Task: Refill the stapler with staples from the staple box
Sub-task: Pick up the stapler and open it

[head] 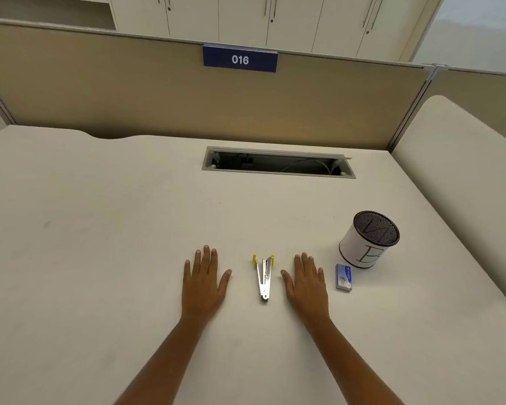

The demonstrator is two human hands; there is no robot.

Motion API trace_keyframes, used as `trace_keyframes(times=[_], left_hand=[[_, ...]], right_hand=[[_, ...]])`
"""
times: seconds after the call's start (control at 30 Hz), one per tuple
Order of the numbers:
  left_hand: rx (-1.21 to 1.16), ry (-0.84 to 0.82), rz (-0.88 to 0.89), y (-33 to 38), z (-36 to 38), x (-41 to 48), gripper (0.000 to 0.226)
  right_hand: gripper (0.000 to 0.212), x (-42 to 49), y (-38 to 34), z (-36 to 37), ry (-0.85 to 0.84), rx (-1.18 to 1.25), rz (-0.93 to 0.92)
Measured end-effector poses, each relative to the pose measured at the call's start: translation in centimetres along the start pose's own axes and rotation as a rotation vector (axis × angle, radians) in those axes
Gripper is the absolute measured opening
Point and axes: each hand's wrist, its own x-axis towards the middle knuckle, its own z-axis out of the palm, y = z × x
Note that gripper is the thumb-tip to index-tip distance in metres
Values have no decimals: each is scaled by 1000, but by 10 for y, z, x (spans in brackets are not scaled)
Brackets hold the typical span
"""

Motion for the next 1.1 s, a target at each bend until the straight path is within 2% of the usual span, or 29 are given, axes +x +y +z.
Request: trace_keyframes(times=[0.03, 0.07, 0.13, 0.17, 0.4, 0.47, 0.63, 0.7, 0.83, 0.9, 0.97, 1.1], left_hand=[[-10, 38, 3, -3, 4, 0, 101], [3, 46, 3, -2, 2, 0, 102], [12, 73, 9, -4, 5, 1, 106], [12, 84, 15, -5, 7, 1, 107], [30, 55, 3, -4, 6, -1, 103], [24, 59, -2, -4, 5, -1, 101], [36, -11, -30, 0, -5, -3, 89], [28, -4, -19, -1, -4, -3, 91], [24, 32, -3, -2, 0, -2, 98], [15, 39, 2, -4, 3, -1, 103], [20, 56, 6, -6, 7, 0, 108], [23, 49, -7, -9, 10, 0, 116]], right_hand=[[74, 1, -3, 1, 58, 66, 25], [65, 1, -6, 0, 110, 130, 66], [50, 2, -16, 0, 219, 163, 68], [51, 3, -21, 1, 239, 145, 60], [75, 1, -51, 5, 141, -11, 83], [71, 3, -54, 7, 81, -28, 68], [44, 8, -57, 1, -11, 78, -5], [40, 10, -53, -6, -88, 266, 17], [31, 11, -42, -28, -274, 977, 216], [21, 8, -38, -37, -317, 1221, 231], [18, 5, -35, -44, -241, 1304, 170], [27, -1, -33, -52, 1, 1202, 87]])
